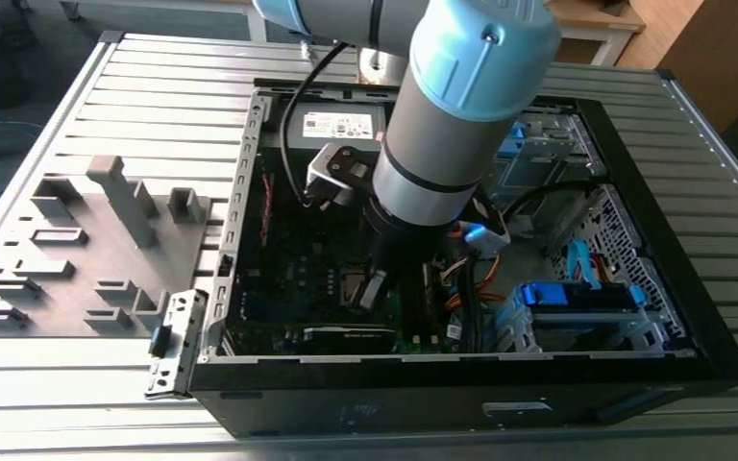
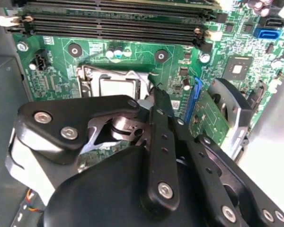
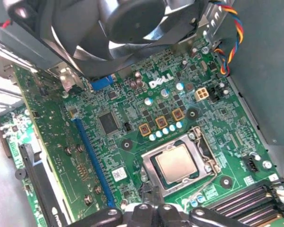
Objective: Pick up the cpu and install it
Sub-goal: 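Install the first cpu locking lever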
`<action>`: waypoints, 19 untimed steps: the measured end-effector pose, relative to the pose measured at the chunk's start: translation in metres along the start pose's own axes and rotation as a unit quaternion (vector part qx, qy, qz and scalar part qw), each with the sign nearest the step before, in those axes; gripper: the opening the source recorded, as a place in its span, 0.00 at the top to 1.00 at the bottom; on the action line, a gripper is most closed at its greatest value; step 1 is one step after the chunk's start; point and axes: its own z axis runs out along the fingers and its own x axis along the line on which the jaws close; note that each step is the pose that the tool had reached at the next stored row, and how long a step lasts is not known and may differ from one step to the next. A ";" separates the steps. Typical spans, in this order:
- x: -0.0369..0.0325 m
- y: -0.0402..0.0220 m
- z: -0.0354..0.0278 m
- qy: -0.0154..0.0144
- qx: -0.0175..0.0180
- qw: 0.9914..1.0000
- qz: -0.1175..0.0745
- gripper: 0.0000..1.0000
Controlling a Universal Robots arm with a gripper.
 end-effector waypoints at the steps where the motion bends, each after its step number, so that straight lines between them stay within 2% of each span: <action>1: 0.0001 0.0001 -0.0011 0.000 0.000 1.000 0.000 0.89; 6: -0.0004 0.0008 -0.0052 -0.002 -0.001 1.000 0.000 0.89; 19: -0.0077 0.0044 -0.0067 -0.002 -0.001 1.000 0.000 0.89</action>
